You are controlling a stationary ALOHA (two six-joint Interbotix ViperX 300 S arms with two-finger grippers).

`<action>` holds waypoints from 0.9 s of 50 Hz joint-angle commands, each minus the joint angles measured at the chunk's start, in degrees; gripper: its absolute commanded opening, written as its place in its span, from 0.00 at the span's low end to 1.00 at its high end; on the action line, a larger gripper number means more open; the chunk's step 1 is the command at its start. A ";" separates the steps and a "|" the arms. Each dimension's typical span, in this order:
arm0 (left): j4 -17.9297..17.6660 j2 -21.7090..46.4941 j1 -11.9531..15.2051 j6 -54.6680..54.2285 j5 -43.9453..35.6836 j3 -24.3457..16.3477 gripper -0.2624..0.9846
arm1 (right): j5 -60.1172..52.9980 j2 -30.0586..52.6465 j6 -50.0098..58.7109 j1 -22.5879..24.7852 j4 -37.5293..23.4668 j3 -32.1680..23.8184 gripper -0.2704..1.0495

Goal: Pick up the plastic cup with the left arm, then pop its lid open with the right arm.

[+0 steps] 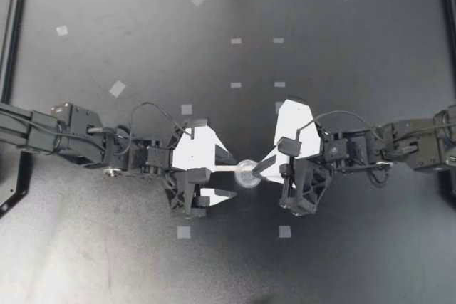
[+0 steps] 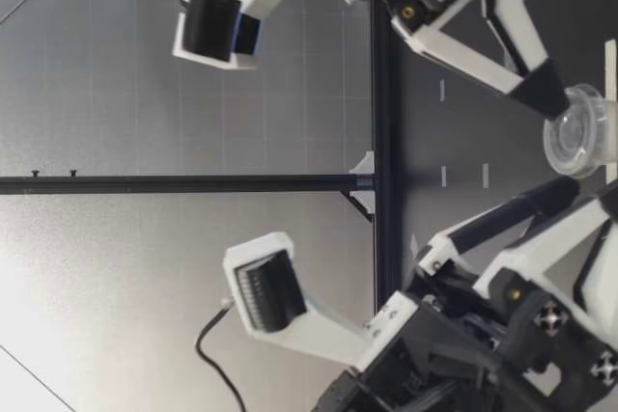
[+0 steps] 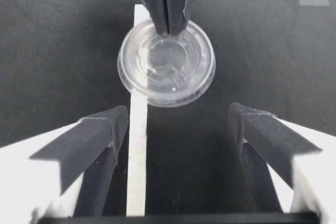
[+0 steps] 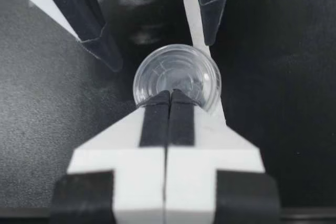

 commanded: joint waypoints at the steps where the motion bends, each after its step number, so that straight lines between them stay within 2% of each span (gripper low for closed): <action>1: 0.00 -0.62 0.18 -0.09 -0.97 -1.32 0.83 | -0.09 -0.44 0.18 -0.35 0.00 -0.97 0.13; 26: 0.00 0.44 0.62 -0.18 -0.44 -3.78 0.83 | -0.09 0.00 2.29 -0.26 0.26 0.70 0.13; 45: 0.00 2.02 0.53 0.00 4.04 -6.68 0.80 | -0.09 -0.44 2.11 -0.26 0.09 1.05 0.13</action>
